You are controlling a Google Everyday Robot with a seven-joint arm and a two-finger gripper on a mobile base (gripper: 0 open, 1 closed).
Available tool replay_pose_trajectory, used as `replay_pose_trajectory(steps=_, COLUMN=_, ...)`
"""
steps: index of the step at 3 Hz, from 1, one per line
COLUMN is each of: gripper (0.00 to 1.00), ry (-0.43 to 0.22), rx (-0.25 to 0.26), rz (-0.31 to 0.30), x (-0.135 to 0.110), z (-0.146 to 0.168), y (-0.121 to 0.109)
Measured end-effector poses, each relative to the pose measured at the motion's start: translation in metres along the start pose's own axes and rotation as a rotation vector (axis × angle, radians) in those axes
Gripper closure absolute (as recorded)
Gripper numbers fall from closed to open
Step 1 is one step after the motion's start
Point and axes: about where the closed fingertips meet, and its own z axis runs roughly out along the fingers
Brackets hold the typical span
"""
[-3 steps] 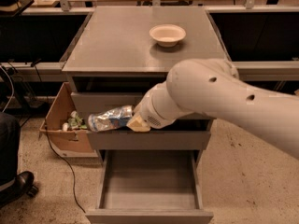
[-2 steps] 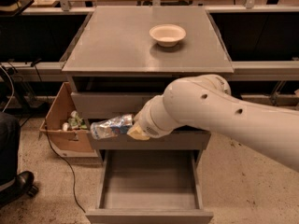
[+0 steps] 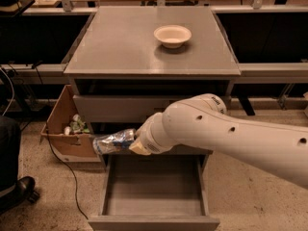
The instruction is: Place redbull can into bottom drawer
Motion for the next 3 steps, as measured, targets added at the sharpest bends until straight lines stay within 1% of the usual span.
replay_pose_trajectory(steps=1, gripper=1.00, ry=0.020, rx=0.010, rz=-0.004, x=0.022, z=0.021, y=0.000)
replay_pose_trajectory(steps=2, gripper=1.00, ry=0.040, rx=0.032, rz=-0.012, x=0.053, z=0.048, y=-0.003)
replay_pose_trajectory(steps=3, gripper=1.00, ry=0.034, rx=0.065, rz=-0.049, x=0.117, z=0.111, y=-0.021)
